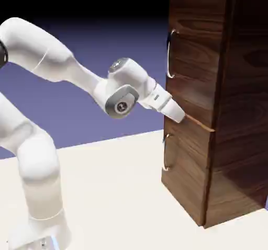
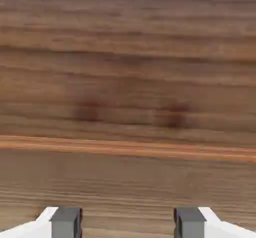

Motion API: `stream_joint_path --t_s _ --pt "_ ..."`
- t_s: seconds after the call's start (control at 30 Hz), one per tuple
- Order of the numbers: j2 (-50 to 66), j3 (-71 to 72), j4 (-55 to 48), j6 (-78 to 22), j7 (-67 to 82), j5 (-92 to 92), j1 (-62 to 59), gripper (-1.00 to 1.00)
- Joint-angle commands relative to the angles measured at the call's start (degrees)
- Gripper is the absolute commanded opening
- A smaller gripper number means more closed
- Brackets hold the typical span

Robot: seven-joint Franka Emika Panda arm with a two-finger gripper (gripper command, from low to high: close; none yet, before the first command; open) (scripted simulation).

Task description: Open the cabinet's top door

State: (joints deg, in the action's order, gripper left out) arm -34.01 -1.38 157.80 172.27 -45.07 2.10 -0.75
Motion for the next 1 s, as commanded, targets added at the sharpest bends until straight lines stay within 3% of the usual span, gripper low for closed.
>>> stream_joint_path --t_s 0.0,0.97 --pt "-1.02 0.5 -1.16 -0.71 -2.48 2.43 -1.18 0.0" --pt "-25.84 36.79 -9.23 -8.44 -70.42 74.63 -31.26 0.0"
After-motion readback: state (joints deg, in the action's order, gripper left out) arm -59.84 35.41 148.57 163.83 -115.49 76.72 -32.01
